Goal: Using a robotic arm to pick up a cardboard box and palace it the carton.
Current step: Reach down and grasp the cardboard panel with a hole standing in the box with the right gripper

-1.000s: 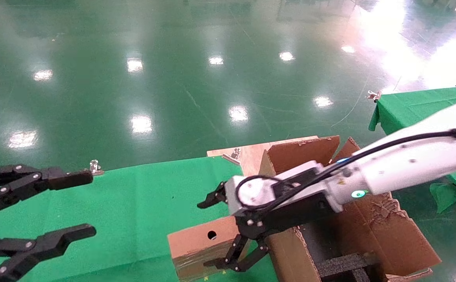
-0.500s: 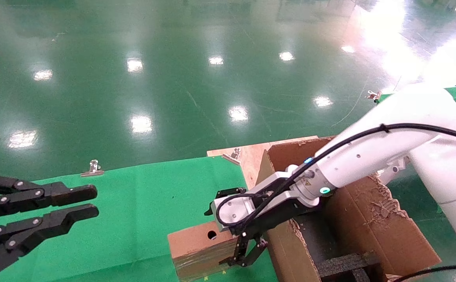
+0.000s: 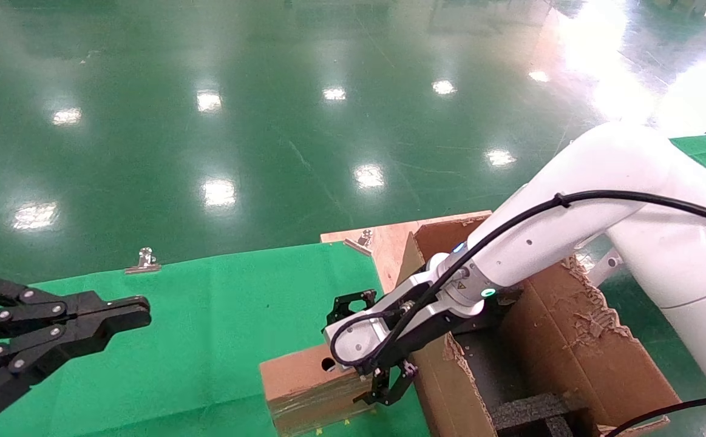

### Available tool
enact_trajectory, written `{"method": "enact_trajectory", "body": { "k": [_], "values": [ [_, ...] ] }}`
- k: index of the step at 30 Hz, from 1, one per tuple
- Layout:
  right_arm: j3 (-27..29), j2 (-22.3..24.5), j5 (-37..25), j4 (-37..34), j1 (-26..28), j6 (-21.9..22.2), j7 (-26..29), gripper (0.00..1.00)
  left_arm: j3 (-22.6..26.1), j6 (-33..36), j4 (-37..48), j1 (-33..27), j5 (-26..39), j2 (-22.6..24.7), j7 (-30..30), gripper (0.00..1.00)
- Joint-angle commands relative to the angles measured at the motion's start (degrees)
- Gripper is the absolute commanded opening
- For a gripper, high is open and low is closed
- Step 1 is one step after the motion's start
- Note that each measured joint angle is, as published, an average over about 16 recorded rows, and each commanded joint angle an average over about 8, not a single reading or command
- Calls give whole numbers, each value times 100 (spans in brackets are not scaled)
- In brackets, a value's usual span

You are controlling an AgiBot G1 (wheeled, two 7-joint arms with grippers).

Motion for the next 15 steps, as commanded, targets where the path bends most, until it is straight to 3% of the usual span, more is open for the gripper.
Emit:
{"method": "enact_trajectory", "body": {
  "k": [1, 2, 3, 4, 15],
  "values": [
    [-26, -4, -11, 10, 11, 6, -3, 23, 0, 0, 0, 0, -1, 0, 0, 73],
    [-35, -6, -19, 16, 15, 4, -6, 10, 0, -1, 0, 0, -1, 0, 0, 85],
    [-43, -7, -25, 20, 19, 2, -9, 4, 0, -1, 1, 1, -2, 0, 0, 96],
    [-50, -9, -32, 23, 23, 0, -11, 0, 0, -1, 1, 1, -2, 0, 0, 100],
    [-30, 0, -4, 21, 17, 2, -11, 0, 0, -1, 1, 1, -3, 0, 0, 100]
  ]
}}
